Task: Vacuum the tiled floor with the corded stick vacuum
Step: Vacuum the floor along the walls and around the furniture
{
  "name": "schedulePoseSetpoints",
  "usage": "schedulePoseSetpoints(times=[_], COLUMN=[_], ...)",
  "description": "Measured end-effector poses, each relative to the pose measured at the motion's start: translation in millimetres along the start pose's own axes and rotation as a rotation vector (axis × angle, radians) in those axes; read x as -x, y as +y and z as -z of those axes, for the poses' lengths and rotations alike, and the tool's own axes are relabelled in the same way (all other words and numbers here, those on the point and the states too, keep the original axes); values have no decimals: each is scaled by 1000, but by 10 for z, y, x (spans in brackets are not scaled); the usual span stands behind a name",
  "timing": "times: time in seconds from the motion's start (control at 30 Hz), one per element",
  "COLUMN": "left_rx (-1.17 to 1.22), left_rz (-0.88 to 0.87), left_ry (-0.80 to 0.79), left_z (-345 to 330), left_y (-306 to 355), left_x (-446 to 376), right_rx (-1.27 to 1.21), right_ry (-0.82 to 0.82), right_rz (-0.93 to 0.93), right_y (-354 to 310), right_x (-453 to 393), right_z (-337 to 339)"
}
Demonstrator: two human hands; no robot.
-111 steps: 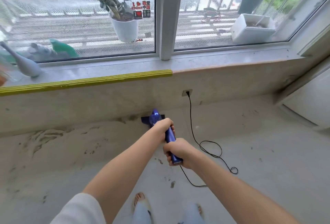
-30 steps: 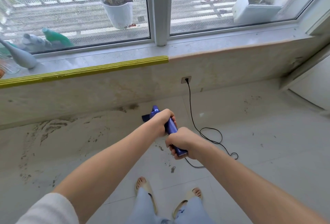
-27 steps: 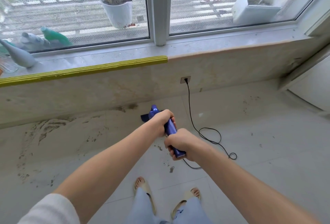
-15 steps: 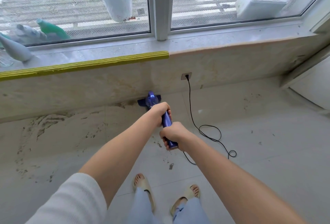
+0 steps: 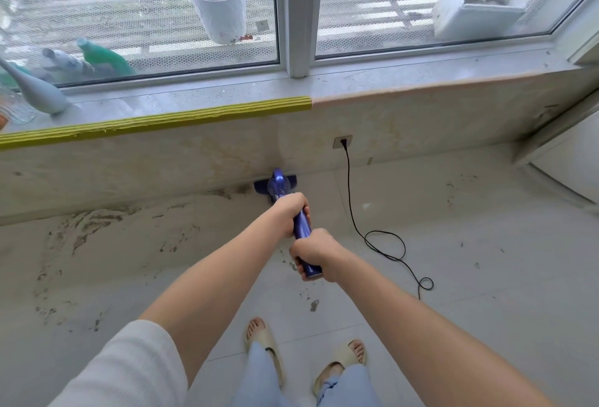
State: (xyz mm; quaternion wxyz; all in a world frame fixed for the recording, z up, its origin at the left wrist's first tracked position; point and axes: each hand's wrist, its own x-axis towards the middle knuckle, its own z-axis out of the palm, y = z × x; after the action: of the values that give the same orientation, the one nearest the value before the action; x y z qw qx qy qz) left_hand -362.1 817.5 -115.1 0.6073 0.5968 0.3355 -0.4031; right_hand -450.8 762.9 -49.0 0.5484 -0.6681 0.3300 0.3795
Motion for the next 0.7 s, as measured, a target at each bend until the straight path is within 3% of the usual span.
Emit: schedulePoseSetpoints(times=[0.3,0.7], left_rx=[94,113], left_rz=[34,43], left_ry=[-52,-29], left_z=[-28,-107], left_y=[-40,61], left_x=[203,-100], right_rx=[-23,59], right_ry=[-59,-19], right_rz=[16,-15], right_y=[-18,-48], right_x=[271,-103], right_z=[152,197])
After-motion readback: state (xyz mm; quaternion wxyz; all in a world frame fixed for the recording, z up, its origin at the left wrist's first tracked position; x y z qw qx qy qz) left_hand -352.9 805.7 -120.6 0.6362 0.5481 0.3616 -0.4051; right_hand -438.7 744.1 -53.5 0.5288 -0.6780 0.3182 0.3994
